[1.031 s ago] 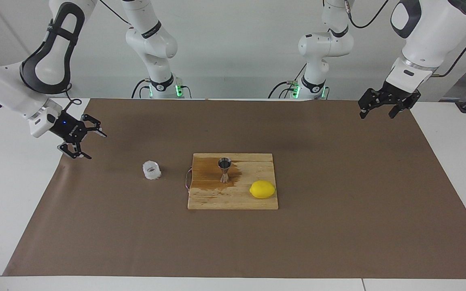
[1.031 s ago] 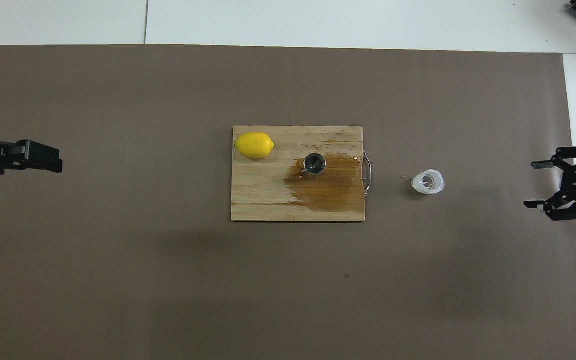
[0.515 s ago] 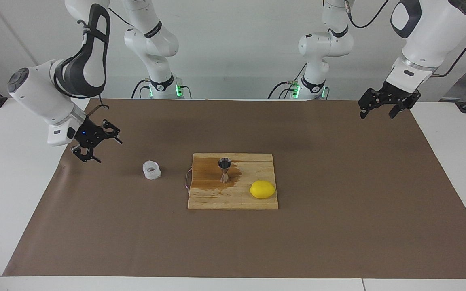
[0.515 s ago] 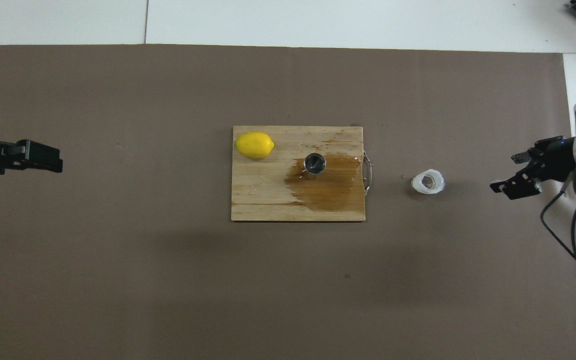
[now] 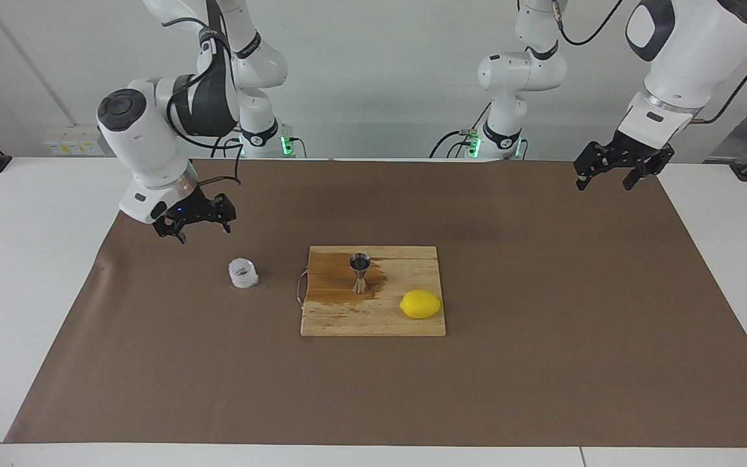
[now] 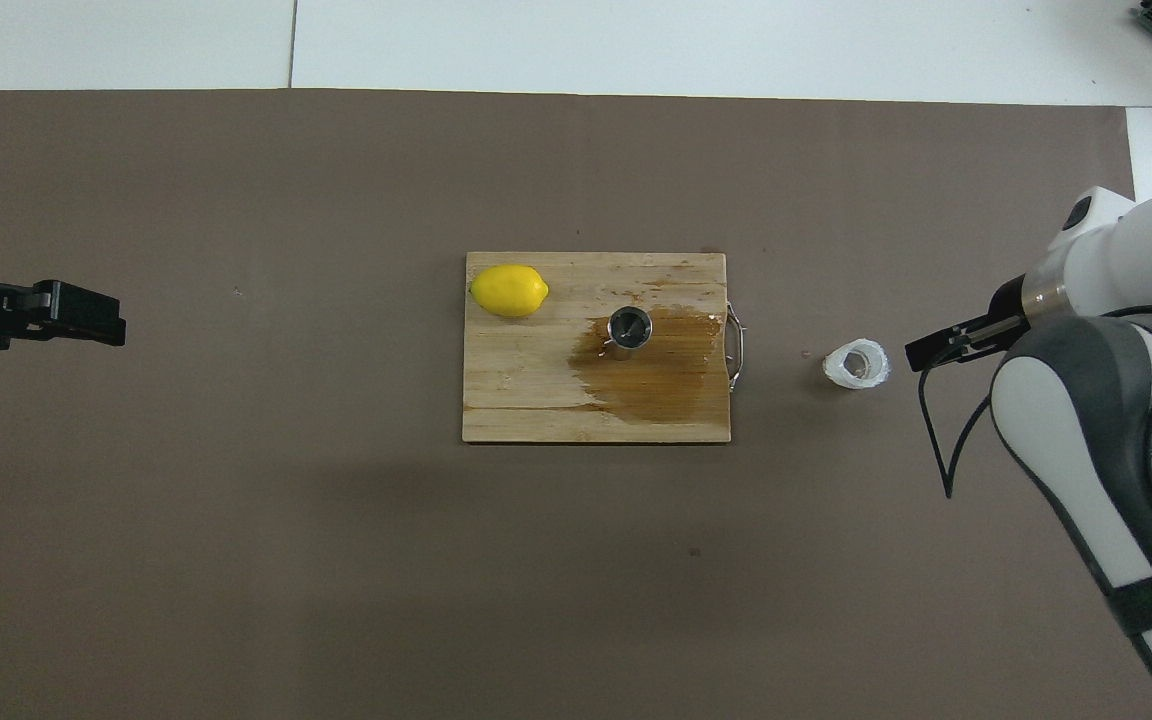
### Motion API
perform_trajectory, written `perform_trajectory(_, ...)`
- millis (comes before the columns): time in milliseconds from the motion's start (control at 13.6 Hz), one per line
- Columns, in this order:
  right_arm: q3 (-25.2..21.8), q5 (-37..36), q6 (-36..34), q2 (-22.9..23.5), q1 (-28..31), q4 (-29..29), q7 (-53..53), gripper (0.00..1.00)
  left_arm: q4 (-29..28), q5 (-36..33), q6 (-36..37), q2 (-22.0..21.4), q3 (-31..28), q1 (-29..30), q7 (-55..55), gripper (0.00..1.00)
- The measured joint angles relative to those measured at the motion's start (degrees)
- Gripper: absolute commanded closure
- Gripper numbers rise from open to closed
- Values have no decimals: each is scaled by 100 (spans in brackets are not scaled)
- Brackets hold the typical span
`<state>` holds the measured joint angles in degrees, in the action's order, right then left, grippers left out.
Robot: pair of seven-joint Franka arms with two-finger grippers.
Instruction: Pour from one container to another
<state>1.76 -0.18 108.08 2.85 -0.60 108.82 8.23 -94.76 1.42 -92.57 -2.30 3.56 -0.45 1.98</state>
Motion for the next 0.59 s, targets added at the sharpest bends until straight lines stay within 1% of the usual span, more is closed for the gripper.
perform_trajectory(74, -1, -31, -316, -39, -46, -137, -434, 0, 0, 0, 0, 0, 0, 0, 0, 0)
perform_trajectory(221, -11, -41, -1101, -146, -41, -676, -957, 0, 0, 0, 0, 0, 0, 0, 0, 0)
perform_trajectory(442, -57, -41, -1975, -318, 44, -1621, -1034, 0, 0, 0, 0, 0, 0, 0, 0, 0)
perform_trajectory(515, -85, -41, -2139, -342, 78, -1853, -1034, 0, 0, 0, 0, 0, 0, 0, 0, 0)
perform_trajectory(589, -95, -41, -2189, -344, 97, -1958, -1036, 0, 0, 0, 0, 0, 0, 0, 0, 0)
